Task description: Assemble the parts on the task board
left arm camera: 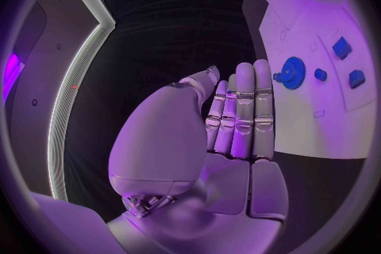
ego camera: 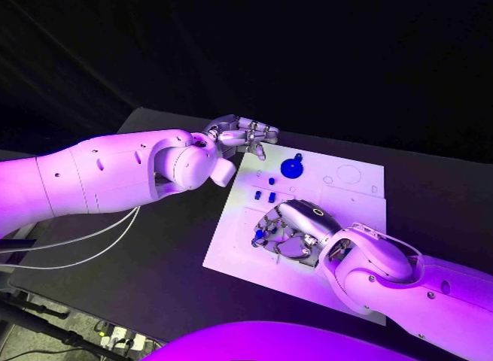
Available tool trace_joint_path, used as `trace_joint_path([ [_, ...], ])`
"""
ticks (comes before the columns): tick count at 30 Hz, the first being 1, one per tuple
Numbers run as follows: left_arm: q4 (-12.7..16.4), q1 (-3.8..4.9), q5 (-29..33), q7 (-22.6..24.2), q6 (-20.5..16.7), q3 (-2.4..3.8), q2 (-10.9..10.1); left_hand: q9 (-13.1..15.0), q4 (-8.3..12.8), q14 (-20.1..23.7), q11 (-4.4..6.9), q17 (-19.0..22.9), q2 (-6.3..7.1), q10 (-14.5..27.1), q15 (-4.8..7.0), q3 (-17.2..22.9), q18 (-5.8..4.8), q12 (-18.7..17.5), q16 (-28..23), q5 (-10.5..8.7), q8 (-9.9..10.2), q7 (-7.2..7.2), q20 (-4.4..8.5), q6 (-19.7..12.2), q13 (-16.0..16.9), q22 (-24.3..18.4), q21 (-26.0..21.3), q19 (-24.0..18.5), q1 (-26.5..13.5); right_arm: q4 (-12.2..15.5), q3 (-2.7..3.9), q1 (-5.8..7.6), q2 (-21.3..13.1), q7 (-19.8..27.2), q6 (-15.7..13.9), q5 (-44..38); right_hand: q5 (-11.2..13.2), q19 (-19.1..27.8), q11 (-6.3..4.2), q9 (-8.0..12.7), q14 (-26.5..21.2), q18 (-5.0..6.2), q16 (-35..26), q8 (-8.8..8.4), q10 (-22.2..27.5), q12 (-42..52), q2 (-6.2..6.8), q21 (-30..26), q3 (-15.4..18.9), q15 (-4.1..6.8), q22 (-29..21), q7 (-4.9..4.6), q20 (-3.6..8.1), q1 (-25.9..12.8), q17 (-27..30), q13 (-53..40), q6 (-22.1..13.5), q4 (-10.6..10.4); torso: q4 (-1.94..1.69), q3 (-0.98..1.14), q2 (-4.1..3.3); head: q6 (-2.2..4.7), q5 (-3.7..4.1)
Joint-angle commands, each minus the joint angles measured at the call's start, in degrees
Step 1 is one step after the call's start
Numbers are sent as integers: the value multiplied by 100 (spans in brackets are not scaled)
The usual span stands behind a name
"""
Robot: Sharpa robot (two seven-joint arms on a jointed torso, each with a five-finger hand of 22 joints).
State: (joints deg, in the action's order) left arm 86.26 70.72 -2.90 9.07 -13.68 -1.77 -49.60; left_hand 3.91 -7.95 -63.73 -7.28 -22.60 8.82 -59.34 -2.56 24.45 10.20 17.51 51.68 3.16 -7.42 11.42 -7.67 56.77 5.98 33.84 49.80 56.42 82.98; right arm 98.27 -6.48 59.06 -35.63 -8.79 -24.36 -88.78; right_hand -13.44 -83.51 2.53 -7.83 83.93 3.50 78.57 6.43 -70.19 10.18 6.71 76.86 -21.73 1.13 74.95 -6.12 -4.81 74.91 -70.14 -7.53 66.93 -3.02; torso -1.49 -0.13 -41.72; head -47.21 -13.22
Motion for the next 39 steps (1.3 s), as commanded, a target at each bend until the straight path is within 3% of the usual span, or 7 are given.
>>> trace_joint_path([
  [1,8,3,-24,21,114,2,18,-5,10,32,6,9,-8,47,-14,-26,37,27,-40,6,-20,-6,-19,-43,4,-9,-15,14,-29,-19,-2,-6,18,-63,63,-120,-32,-11,27,-8,257,-47,27,19,-6,-34,-73,-22,-25,40,886,-14,20,6,-5,-3,34,-4,1,0,-1,-4,-5],
  [39,14,3,-25,-3,127,2,20,-5,8,34,3,11,-8,54,-16,-32,36,33,-41,6,-23,-3,-20,-48,4,-12,-20,15,-36,-74,-28,-21,79,-188,197,-279,-35,-13,30,-12,257,-48,26,17,-6,-39,-83,-19,-32,38,889,-16,20,14,-2,-4,31,0,-2,1,-1,-34,-33],
])
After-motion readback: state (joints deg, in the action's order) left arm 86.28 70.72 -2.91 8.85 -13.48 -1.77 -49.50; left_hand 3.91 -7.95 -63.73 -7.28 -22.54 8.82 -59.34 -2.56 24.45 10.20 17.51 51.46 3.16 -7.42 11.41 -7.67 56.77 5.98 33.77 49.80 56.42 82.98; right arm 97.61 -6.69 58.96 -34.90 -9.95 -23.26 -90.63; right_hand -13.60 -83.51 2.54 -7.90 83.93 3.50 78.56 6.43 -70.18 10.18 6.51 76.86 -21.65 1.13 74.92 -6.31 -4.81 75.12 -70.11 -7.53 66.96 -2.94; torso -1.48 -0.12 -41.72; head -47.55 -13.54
